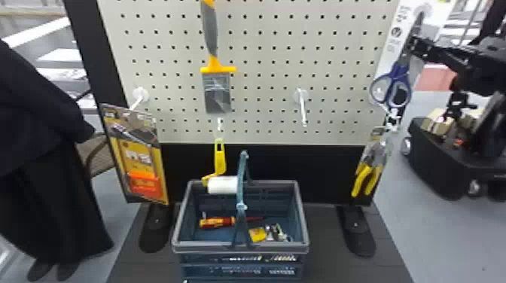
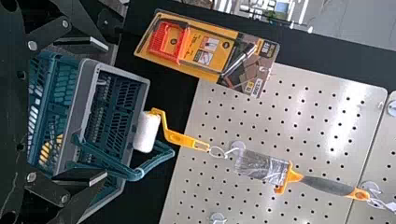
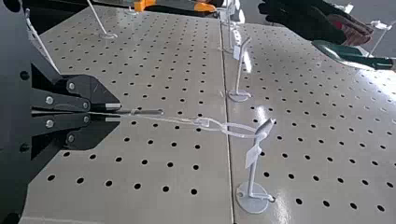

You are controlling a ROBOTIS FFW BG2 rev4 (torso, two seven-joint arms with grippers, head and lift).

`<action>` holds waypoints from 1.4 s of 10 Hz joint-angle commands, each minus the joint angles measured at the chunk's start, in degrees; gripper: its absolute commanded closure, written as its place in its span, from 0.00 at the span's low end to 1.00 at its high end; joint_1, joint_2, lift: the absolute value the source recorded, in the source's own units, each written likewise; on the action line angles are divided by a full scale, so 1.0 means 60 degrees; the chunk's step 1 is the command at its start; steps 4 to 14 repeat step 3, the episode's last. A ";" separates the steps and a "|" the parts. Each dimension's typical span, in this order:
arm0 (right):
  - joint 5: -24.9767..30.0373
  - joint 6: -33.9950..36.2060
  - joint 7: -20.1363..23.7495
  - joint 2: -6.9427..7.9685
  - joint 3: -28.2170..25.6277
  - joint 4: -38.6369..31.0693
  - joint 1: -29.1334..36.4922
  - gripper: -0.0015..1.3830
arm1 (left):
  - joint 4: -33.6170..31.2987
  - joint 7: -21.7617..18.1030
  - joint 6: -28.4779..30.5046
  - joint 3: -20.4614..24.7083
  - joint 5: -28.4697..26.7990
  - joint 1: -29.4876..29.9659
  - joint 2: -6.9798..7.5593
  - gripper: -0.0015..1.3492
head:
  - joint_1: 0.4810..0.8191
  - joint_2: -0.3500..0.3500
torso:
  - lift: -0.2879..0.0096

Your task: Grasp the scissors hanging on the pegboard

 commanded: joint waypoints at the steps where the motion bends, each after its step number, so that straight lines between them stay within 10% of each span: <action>1: 0.0000 0.0001 0.0000 0.0000 -0.0001 -0.0017 0.0006 0.93 | 0.0003 0.0006 -0.0005 0.0000 0.0000 -0.0001 0.0006 0.25 | 0.20 0.50 | 0.63; 14: 0.0000 0.0001 0.0000 0.0000 -0.0001 -0.0017 0.0006 0.93 | 0.0003 0.0006 -0.0005 0.0000 0.0000 -0.0001 0.0006 0.25 | 0.20 0.50 | 0.63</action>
